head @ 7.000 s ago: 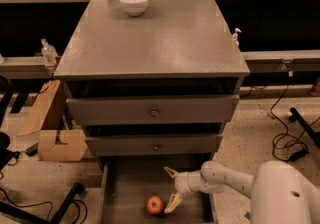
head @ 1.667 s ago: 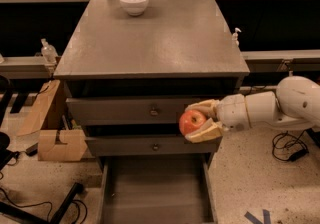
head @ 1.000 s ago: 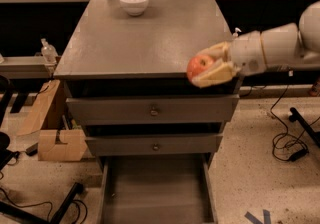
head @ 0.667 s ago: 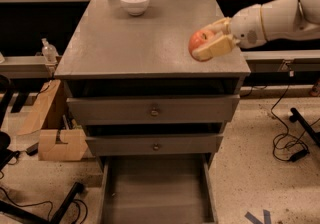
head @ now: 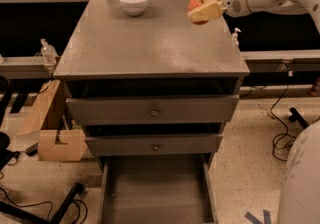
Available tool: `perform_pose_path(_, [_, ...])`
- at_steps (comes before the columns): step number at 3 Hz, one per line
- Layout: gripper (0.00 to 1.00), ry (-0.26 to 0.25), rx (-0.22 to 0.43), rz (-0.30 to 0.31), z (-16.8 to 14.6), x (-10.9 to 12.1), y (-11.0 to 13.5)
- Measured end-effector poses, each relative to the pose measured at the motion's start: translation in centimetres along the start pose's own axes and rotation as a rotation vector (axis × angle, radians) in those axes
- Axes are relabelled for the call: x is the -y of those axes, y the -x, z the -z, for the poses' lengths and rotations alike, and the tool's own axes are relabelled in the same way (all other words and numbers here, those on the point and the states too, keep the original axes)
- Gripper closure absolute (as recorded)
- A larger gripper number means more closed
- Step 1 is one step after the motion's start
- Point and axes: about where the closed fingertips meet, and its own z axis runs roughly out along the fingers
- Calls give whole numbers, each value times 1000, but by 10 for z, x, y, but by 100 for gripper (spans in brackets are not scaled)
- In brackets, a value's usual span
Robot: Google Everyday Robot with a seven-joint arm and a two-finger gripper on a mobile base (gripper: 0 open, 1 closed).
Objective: Pick apple from bottom drawer and place on counter
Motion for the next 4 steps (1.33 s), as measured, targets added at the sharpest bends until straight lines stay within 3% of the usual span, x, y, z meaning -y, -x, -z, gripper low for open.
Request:
perform_pose_path(1, [100, -50, -25, -17, -37, 30, -16])
perform_pose_path(2, [100, -43, -102, -47, -69, 41, -41])
perform_pose_path(3, [100, -32, -142, -58, -73, 43, -54])
perform_pose_path(4, [100, -32, -142, -58, -73, 43, -54])
